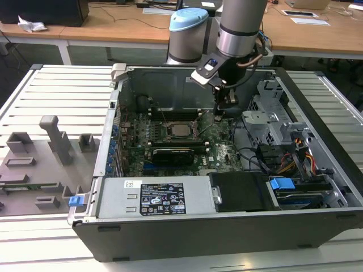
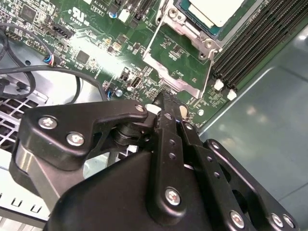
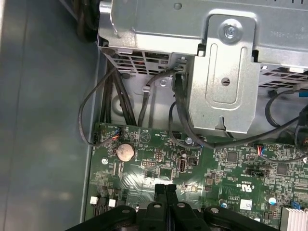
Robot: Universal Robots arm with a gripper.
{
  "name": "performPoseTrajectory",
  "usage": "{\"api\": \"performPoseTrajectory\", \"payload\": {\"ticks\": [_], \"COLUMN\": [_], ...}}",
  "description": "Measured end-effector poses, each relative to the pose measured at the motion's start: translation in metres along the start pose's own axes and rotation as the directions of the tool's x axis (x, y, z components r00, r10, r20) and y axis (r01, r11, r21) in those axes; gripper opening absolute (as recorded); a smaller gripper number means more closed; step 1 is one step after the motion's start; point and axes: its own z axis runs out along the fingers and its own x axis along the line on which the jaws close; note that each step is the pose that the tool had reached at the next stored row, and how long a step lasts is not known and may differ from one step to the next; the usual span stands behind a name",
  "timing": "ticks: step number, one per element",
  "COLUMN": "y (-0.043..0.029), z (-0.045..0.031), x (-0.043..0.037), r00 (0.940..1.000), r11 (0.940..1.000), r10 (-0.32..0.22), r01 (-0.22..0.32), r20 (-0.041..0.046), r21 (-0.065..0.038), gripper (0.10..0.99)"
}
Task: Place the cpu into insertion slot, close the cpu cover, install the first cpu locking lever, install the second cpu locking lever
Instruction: 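Close the cpu cover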
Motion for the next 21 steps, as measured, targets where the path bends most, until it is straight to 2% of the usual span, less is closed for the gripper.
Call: {"api": "performPoseTrajectory", "payload": {"ticks": [4,7,21], "y": [-0.0004,-0.003,-0.0061], "z": [0.0025,0.0025,0.0025], "x": [-0.0023,-0.0021,-0.0017], "r00": [1.0,1.0,1.0], "r11": [1.0,1.0,1.0], "r10": [0.0,0.0,0.0], "r01": [0.0,0.0,0.0], "r20": [-0.0008,-0.0007,-0.0007], "r21": [0.0,0.0,0.0], "gripper": [0.106,0.106,0.106]}}
